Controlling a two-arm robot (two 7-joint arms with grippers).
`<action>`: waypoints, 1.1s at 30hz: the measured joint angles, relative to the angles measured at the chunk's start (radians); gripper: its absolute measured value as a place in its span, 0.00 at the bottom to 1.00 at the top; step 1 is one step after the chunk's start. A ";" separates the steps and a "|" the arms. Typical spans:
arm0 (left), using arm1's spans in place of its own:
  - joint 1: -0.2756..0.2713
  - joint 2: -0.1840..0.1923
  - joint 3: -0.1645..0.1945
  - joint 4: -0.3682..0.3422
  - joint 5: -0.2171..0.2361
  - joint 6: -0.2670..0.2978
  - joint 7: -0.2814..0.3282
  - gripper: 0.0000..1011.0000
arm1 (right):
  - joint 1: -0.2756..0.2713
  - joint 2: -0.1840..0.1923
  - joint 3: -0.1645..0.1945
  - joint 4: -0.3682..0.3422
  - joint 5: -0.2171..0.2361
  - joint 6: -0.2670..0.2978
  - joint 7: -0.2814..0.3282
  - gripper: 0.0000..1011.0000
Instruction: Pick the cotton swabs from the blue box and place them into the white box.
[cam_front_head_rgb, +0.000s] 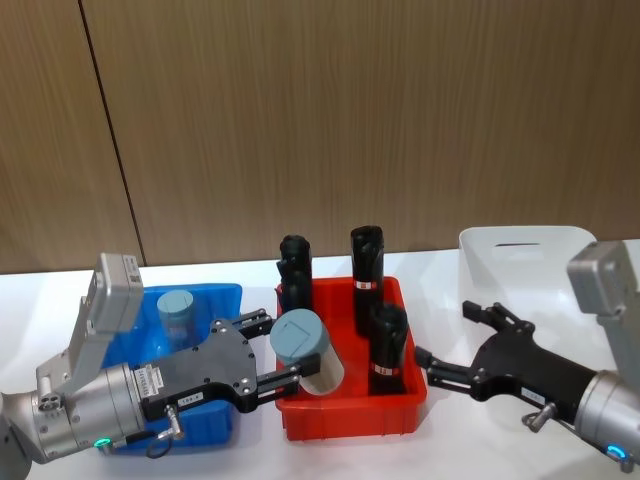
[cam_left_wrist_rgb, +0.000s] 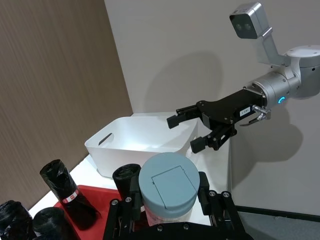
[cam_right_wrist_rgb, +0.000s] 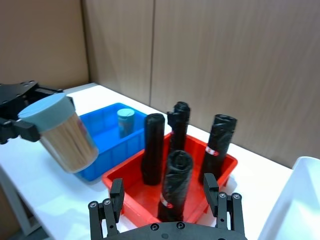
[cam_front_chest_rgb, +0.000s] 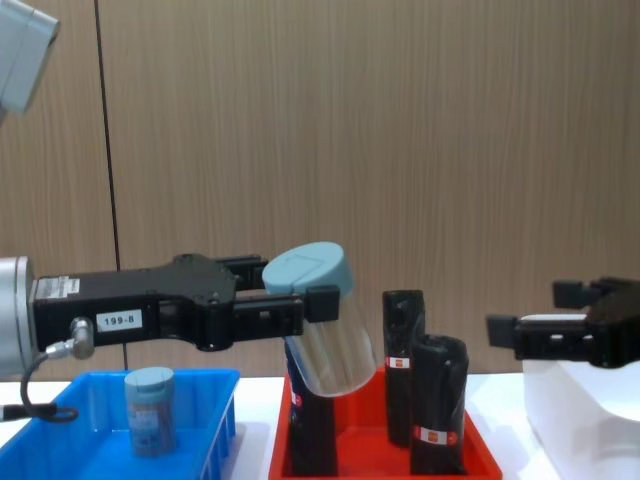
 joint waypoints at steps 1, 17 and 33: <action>0.000 0.000 0.000 0.000 0.000 0.000 0.000 0.65 | 0.007 -0.002 -0.004 0.005 -0.006 0.006 0.014 0.99; 0.000 0.000 0.000 0.000 0.000 0.000 -0.001 0.65 | 0.069 -0.035 -0.047 0.033 -0.058 0.038 0.126 0.99; 0.000 0.000 0.000 0.000 0.000 0.000 -0.001 0.65 | 0.102 -0.058 -0.087 0.050 -0.096 0.045 0.208 0.99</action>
